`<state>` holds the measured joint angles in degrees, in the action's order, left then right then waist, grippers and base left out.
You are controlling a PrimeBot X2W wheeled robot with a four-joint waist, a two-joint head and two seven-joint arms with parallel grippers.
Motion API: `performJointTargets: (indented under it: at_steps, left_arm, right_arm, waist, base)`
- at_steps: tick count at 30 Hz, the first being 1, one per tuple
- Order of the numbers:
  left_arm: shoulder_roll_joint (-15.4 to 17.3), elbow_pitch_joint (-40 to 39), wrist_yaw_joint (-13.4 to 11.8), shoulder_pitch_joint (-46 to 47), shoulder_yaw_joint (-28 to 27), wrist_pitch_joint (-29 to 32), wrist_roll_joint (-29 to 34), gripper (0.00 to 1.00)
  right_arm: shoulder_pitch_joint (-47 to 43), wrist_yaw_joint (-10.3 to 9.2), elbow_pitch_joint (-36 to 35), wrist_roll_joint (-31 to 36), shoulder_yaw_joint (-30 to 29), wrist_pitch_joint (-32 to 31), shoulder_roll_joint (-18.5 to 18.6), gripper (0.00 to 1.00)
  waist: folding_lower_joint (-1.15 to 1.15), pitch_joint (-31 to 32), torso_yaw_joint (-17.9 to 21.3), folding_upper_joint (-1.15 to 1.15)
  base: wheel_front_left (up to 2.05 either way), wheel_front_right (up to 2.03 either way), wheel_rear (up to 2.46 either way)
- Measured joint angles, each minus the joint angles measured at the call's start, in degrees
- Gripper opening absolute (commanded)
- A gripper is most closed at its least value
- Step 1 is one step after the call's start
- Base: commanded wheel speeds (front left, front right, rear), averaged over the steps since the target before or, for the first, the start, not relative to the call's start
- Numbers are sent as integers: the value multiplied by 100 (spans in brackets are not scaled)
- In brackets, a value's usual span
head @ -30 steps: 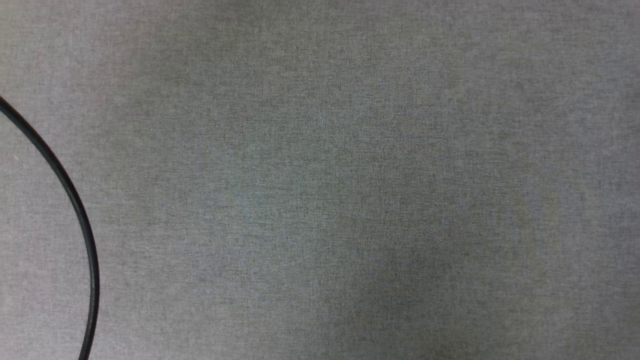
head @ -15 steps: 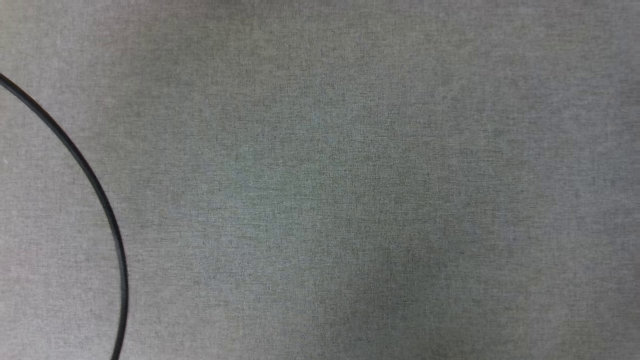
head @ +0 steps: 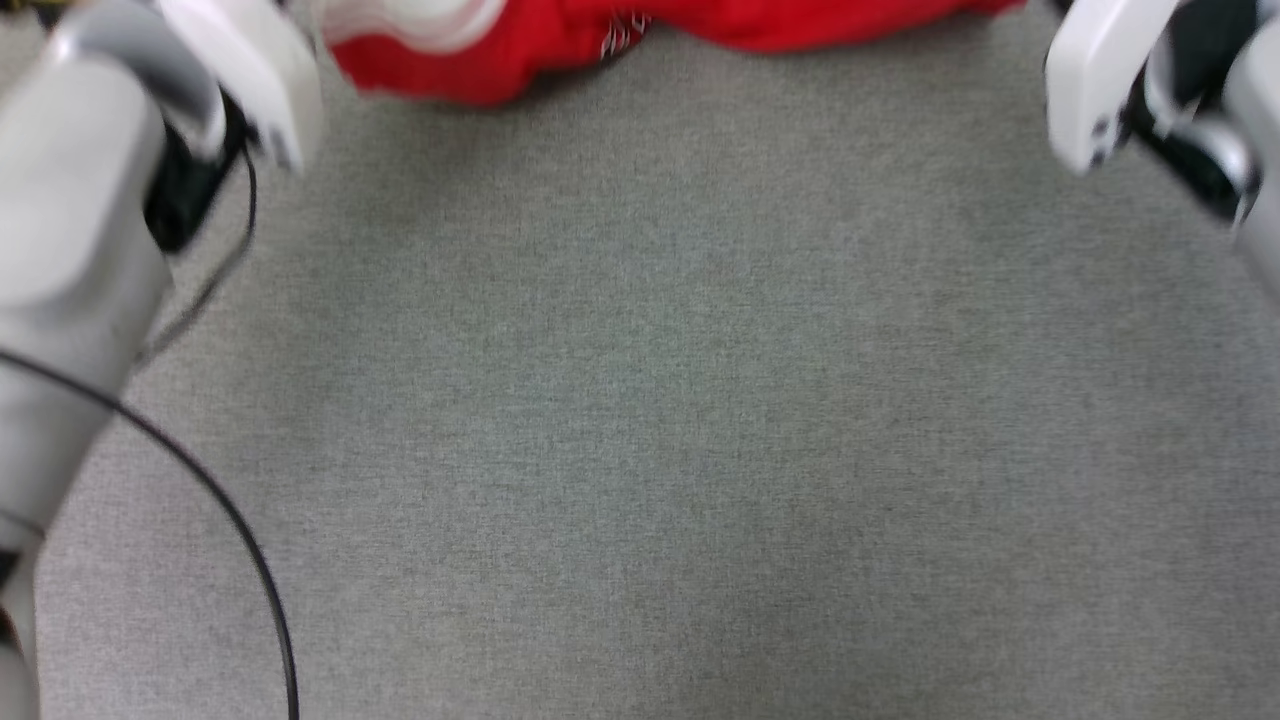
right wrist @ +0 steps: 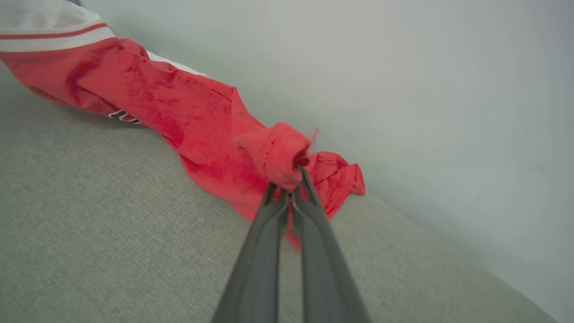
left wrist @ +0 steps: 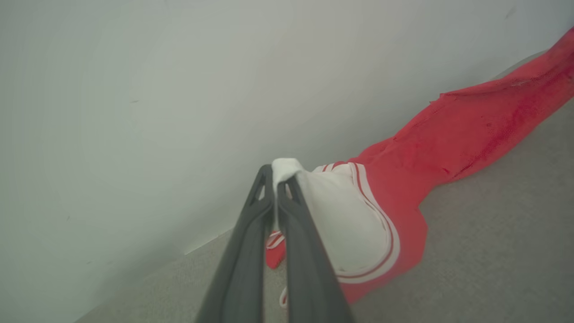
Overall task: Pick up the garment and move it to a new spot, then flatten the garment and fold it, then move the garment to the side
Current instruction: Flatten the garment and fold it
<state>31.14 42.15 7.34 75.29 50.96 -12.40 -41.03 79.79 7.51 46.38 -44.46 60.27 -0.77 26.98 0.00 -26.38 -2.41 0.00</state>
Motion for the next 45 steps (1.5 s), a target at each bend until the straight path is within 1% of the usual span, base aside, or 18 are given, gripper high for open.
performJointTargets:
  at_steps: [1,4,7,9,10,12,17,23,26,29,34,39,42,45]
  left_arm:
    - [56,-44,-2,-220,51,-11,-9,0]
    - [109,-289,-126,-951,73,-93,-158,0]
    - [193,-673,-301,-1690,85,-160,-277,0]
    - [277,-995,-499,-2204,41,-199,-379,0]
    - [339,-1168,-559,-2459,71,-202,-387,0]
    - [464,-1532,-758,-2994,120,-226,-408,0]
    - [813,-2499,-1239,-4123,257,-167,-597,0]
    - [1326,-3551,-1908,-5382,213,-151,-1032,0]
    - [1512,-3967,-2152,-5987,225,-167,-1256,0]
    - [1540,-4199,-2299,-6427,328,-167,-1385,0]
    - [1516,-4326,-2460,-7057,546,-138,-1574,0]
    - [1524,-4508,-2653,-7671,603,-174,-1791,0]
    - [1524,-4575,-2684,-7897,599,-193,-1862,0]
    - [1508,-4578,-2684,-7958,578,-201,-1857,0]
  right_arm:
    - [-180,0,-31,-52,90,40,26,0]
    - [-669,0,-149,-211,370,170,171,0]
    - [-1165,0,-255,-377,578,302,341,0]
    - [-1477,0,-356,-520,687,361,424,0]
    - [-1628,0,-396,-611,704,407,467,0]
    - [-1895,0,-502,-765,756,443,602,0]
    - [-2522,0,-817,-836,993,541,939,0]
    - [-3282,0,-1198,-1051,1070,631,1349,0]
    - [-3638,0,-1319,-1045,1098,669,1501,0]
    - [-4113,0,-1452,-1107,1103,665,1663,0]
    - [-4851,0,-1742,-1351,957,732,1917,0]
    - [-5613,0,-2150,-1399,811,679,2248,0]
    - [-5906,0,-2323,-1400,597,623,2391,0]
    - [-6201,0,-2442,-1405,403,494,2410,0]
  waist:
    - [0,60,13,0]
    - [0,257,50,0]
    - [0,489,70,0]
    - [0,651,82,0]
    - [0,738,87,0]
    - [-1,905,95,0]
    - [-1,1307,109,0]
    - [-2,1730,140,0]
    - [-2,1892,176,0]
    - [-2,2054,180,0]
    - [-2,2370,127,0]
    - [-2,2643,98,0]
    - [-2,2713,97,0]
    - [-1,2716,75,0]
  base:
    - [0,0,0]
    - [0,0,0]
    - [0,0,0]
    - [0,0,0]
    - [0,0,0]
    - [0,0,0]
    - [0,0,0]
    - [0,0,0]
    - [0,0,0]
    - [0,0,0]
    - [0,0,0]
    - [0,0,0]
    - [0,0,0]
    - [0,0,0]
